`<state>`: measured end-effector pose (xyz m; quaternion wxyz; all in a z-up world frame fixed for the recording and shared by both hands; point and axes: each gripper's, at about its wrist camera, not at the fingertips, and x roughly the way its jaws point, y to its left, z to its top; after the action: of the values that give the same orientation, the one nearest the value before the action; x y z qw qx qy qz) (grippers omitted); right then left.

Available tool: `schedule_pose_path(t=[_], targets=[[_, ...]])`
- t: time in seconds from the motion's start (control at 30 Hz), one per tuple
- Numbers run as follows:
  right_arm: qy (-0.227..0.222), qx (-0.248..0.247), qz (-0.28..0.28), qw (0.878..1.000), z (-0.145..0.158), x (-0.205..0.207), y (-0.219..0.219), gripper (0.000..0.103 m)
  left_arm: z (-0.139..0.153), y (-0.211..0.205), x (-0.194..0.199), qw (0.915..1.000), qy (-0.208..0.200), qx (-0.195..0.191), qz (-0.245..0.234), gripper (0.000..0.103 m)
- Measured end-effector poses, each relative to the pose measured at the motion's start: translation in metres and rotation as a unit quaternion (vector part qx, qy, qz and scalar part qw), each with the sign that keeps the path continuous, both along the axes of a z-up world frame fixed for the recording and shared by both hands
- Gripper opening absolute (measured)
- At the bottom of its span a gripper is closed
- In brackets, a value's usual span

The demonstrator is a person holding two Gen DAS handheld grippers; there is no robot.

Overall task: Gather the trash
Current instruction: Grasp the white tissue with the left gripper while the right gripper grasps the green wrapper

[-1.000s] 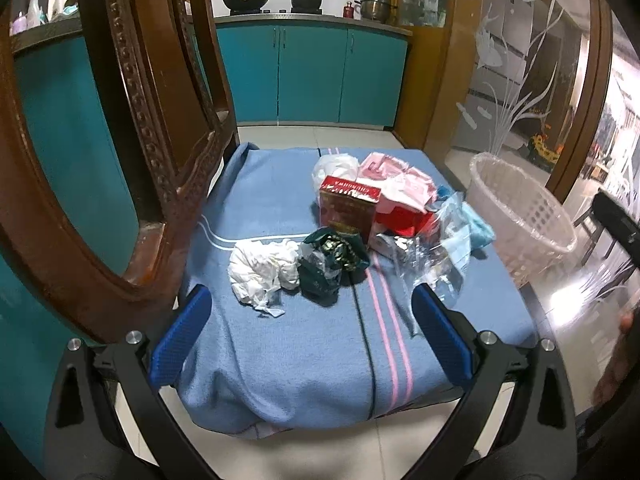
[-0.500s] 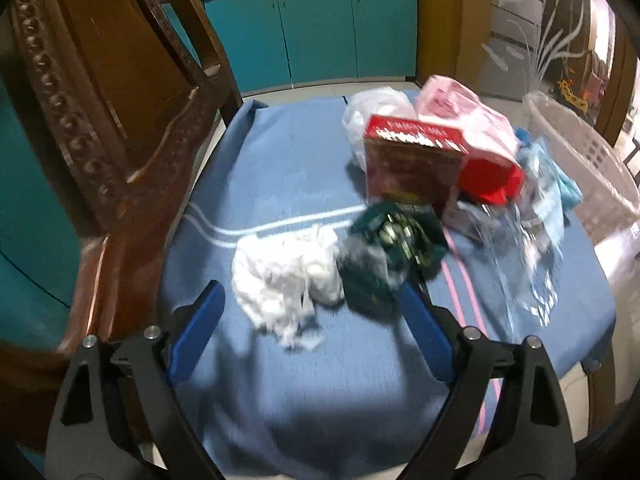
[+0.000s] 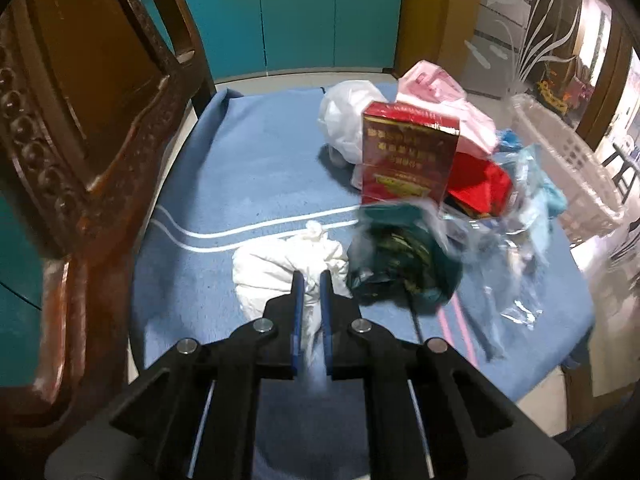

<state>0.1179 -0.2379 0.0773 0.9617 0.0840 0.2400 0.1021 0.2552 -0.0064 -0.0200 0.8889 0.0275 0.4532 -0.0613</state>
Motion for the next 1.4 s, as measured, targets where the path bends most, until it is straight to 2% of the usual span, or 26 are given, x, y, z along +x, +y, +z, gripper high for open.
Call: schedule_pose_path(t=[0.17,0.33,0.43,0.5,0.6,0.7,0.77,0.87,1.0,1.1,1.2,1.3,1.33,1.4], targets=[[0.003,0.001,-0.001,1.0,-0.001,0.001,0.0,0.096,0.018,0.003,-0.017,0.9998,-0.01,-0.016,-0.009,0.006],[0.003,-0.002,0.003,1.0,-0.001,0.001,0.005,0.096,0.021,0.006,-0.02,0.9997,-0.015,-0.021,-0.001,0.005],[0.005,-0.005,0.013,1.0,-0.003,0.001,0.008,0.096,0.039,0.009,-0.028,0.9986,-0.04,-0.035,0.003,0.004],[0.008,-0.009,0.027,1.0,-0.006,0.003,0.012,0.096,0.063,0.011,-0.043,0.9956,-0.079,-0.051,0.003,0.004],[0.018,-0.021,0.059,0.998,-0.015,0.005,0.031,0.096,0.106,0.018,-0.076,0.9838,-0.158,-0.085,0.001,0.004],[0.027,-0.04,0.087,0.995,-0.022,0.008,0.055,0.096,0.143,0.024,-0.107,0.9663,-0.232,-0.112,0.004,0.004],[0.037,-0.049,0.104,0.993,-0.029,0.009,0.073,0.096,0.154,0.026,-0.122,0.9584,-0.263,-0.11,0.007,0.004],[0.037,-0.066,0.111,0.991,-0.036,0.014,0.094,0.096,0.161,0.031,-0.134,0.9506,-0.289,-0.111,0.021,0.004],[0.052,-0.064,0.133,0.988,-0.045,0.033,0.123,0.096,0.162,0.037,-0.136,0.9497,-0.291,-0.114,0.024,0.004],[0.065,-0.067,0.127,0.988,-0.052,0.054,0.138,0.092,0.159,0.038,-0.137,0.9508,-0.286,-0.116,0.026,0.004],[0.086,-0.073,0.114,0.987,-0.059,0.078,0.15,0.084,0.153,0.042,-0.135,0.9528,-0.281,-0.113,0.027,0.004],[0.109,-0.112,0.114,0.981,-0.071,0.097,0.171,0.083,0.15,0.048,-0.133,0.9551,-0.274,-0.109,0.025,0.004],[0.116,-0.146,0.106,0.977,-0.079,0.103,0.181,0.083,0.149,0.048,-0.132,0.9557,-0.272,-0.108,0.026,0.004],[0.132,-0.181,0.099,0.97,-0.096,0.111,0.192,0.075,0.148,0.052,-0.132,0.9561,-0.271,-0.108,0.028,0.004]])
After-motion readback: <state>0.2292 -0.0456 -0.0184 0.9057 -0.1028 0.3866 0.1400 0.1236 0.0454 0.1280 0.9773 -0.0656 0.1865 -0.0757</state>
